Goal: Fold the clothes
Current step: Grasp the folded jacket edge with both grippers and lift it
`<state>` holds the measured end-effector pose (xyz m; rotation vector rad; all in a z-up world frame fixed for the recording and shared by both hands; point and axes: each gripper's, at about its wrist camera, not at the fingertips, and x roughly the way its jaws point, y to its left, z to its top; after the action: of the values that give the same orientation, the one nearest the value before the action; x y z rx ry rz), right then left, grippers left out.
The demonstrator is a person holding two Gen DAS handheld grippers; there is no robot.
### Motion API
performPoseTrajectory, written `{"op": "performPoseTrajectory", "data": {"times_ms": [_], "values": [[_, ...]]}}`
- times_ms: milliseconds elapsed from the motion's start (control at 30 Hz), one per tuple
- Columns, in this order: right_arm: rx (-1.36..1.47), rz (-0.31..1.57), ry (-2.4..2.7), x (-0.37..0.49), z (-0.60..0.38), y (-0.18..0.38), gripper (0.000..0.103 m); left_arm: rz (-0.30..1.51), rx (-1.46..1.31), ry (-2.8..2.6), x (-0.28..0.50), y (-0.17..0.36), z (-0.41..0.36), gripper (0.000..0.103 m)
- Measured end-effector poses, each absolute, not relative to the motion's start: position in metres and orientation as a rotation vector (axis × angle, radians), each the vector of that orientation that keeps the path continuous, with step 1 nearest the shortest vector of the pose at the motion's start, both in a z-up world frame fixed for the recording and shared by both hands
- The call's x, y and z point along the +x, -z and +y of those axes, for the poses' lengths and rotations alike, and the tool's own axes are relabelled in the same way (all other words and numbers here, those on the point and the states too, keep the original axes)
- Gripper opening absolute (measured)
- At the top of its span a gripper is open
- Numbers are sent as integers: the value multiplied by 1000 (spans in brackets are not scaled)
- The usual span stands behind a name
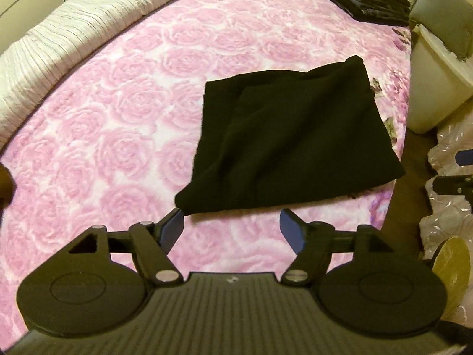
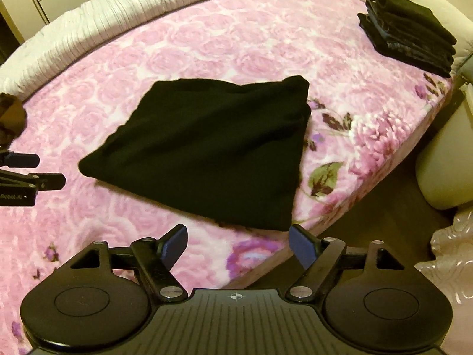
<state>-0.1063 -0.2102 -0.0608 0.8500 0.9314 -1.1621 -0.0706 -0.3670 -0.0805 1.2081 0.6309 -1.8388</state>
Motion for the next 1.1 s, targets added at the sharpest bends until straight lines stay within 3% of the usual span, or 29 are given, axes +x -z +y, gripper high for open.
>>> {"op": "performPoseTrajectory", "data": {"times_ms": [233,333,467,567,700,767,900,1033,1100], "values": [[837,918,1158,-108,-199,53,79,545,1229,1853,-69,73,-355,69],[649,1012,1120,-98,-189,60,79,180,1335,1952,-83,86,-331,70],[161,1203,931,-72,-155,92,79,-371,1481,2105,-96,130,-290,70],[-63,1298,824,-62,-138,132,79,-656,1537,2135,-102,172,-277,70],[-259,1365,726,-55,-129,184,79,-864,1524,2153,-112,227,-281,69],[-317,1366,718,-55,-133,206,79,-913,1537,2158,-118,253,-292,61],[-408,1357,759,-61,-154,244,79,-1018,1482,2101,-121,281,-314,61],[-598,1336,767,-65,-170,281,79,-1167,1429,2049,-116,296,-331,81],[-663,1281,773,-73,-179,290,80,-1180,1403,2058,-114,298,-339,85]]}}
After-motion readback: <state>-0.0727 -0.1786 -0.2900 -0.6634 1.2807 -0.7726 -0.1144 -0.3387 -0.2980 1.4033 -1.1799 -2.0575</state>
